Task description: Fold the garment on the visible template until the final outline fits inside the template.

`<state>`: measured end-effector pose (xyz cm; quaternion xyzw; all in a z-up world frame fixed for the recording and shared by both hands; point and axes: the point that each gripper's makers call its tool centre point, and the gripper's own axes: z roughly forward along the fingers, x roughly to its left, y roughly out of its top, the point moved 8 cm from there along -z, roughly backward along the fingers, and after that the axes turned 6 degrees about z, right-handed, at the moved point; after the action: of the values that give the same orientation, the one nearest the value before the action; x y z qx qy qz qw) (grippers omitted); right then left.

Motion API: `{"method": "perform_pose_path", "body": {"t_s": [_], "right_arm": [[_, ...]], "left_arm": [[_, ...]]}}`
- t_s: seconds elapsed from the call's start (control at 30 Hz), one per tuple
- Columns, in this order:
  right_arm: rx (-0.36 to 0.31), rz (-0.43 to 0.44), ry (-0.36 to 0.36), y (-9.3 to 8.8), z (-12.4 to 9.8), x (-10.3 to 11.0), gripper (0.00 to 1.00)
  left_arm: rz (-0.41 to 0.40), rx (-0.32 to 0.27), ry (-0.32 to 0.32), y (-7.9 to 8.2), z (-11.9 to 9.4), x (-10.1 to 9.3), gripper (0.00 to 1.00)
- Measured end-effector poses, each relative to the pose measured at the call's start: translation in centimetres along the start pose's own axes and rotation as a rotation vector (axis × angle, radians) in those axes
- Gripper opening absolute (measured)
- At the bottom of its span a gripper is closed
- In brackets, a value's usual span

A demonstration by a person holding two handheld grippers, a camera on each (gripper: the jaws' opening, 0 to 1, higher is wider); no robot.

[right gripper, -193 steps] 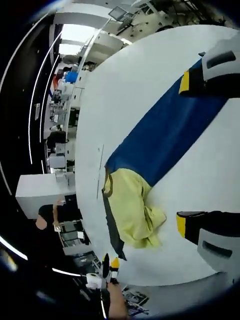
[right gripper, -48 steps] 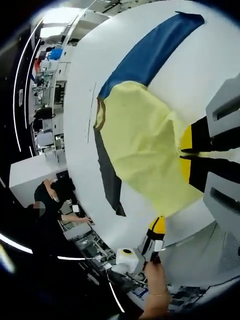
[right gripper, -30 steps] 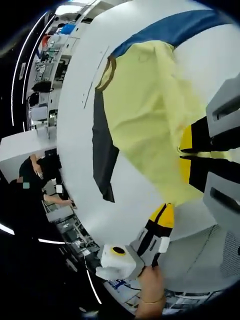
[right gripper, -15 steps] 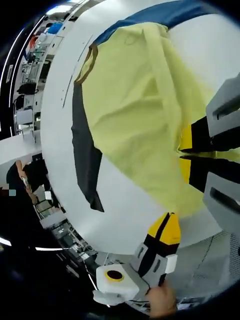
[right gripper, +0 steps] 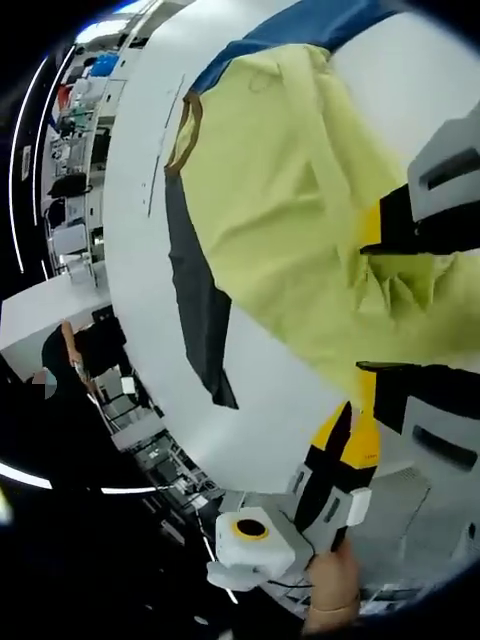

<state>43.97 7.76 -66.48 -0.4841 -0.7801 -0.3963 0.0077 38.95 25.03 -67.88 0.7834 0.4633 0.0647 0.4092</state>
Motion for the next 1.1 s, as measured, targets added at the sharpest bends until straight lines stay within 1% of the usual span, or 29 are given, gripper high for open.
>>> {"method": "perform_pose_path", "body": {"t_s": [0.1, 0.23, 0.37, 0.4, 0.43, 0.53, 0.63, 0.73, 0.8, 0.87, 0.9, 0.93, 0.97, 1.0, 1.1], "right_arm": [[0.01, 0.003, 0.002, -0.4, -1.6, -0.2, 0.36], [0.011, 0.015, -0.023, -1.1, -2.8, -0.8, 0.36], [0.025, 0.057, -0.043, -2.0, -3.2, -1.2, 0.32], [0.04, 0.087, -0.056, -2.5, -3.3, -1.2, 0.32], [0.041, 0.091, -0.058, -2.7, -3.4, -1.2, 0.31], [0.053, 0.133, -0.097, -3.9, -3.6, -1.3, 0.29], [0.073, 0.15, -0.097, -4.7, -3.7, -1.1, 0.31], [0.065, 0.178, -0.102, -5.1, -3.6, -1.0, 0.3], [0.072, 0.23, -0.114, -5.5, -3.5, -1.0, 0.28], [0.049, 0.276, -0.113, -5.6, -3.4, -1.0, 0.24], [0.041, 0.332, -0.125, -5.7, -3.3, -1.0, 0.22], [0.043, 0.321, -0.109, -5.8, -3.2, -1.0, 0.22], [0.035, 0.337, -0.109, -5.8, -3.1, -1.0, 0.22], [0.031, 0.356, -0.115, -5.8, -3.1, -1.0, 0.22], [0.032, 0.363, -0.102, -5.8, -2.7, -0.8, 0.18]], "left_arm": [[0.056, -0.004, -0.025, 0.1, -0.3, -0.3, 0.2], [0.073, 0.007, -0.058, -0.3, -0.7, -0.4, 0.2], [0.105, 0.038, -0.049, -0.9, -1.2, -0.1, 0.2], [0.106, 0.038, -0.048, -0.9, -1.3, 0.0, 0.2], [0.106, 0.039, -0.046, -1.0, -1.5, 0.0, 0.2], [0.095, 0.05, -0.025, -1.3, -1.6, 0.4, 0.19], [0.065, 0.054, -0.008, -1.6, -1.8, 0.6, 0.19], [0.014, 0.046, -0.006, -1.8, -1.8, 0.6, 0.17], [0.008, 0.049, -0.001, -2.0, -1.7, 0.6, 0.17], [0.007, 0.055, 0.003, -2.2, -1.6, 0.6, 0.15], [0.007, 0.053, 0.006, -2.2, -1.6, 0.6, 0.13], [0.007, 0.049, 0.005, -2.2, -1.6, 0.6, 0.11], [0.005, 0.043, 0.004, -2.2, -1.5, 0.6, 0.1], [0.0, 0.039, 0.005, -2.2, -1.5, 0.6, 0.11], [-0.011, 0.043, 0.0, -2.4, -1.1, 0.5, 0.11]]}}
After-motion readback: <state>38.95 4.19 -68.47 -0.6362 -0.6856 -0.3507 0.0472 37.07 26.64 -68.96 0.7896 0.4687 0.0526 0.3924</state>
